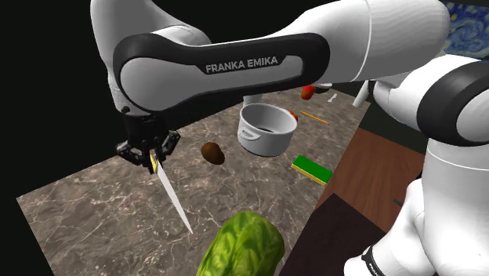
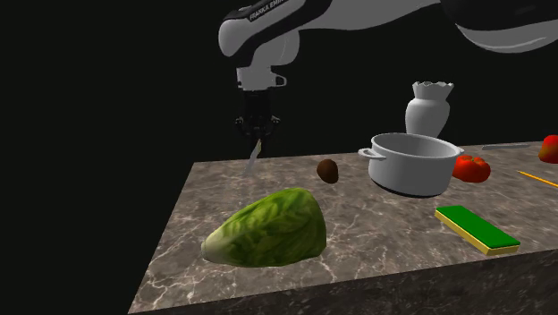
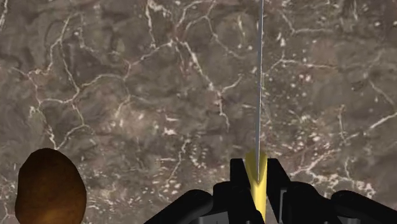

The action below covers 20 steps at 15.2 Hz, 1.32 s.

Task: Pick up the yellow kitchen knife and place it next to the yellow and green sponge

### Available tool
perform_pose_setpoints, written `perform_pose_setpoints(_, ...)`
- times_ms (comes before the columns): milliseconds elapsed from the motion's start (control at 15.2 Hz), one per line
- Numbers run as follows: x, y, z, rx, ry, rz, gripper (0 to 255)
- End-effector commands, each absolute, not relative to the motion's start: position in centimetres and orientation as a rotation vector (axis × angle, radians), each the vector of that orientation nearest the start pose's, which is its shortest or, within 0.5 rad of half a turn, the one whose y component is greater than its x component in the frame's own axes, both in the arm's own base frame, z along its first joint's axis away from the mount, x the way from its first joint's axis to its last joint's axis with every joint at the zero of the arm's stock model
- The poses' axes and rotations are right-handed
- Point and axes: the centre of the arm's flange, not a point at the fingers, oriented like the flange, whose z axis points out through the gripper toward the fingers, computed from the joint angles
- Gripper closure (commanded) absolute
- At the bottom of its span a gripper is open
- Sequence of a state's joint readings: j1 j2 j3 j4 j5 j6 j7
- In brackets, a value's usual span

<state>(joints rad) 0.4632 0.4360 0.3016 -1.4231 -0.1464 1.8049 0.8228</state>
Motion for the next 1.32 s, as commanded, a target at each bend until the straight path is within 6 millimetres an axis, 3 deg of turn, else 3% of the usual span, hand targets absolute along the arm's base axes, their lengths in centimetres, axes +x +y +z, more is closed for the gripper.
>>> perform_pose_setpoints(0,50.9,41.7,45.5,-3.177,0.073,0.021,255)
perform_pose_setpoints(1254,39.2,19.6,46.5,-3.177,0.073,0.021,255)
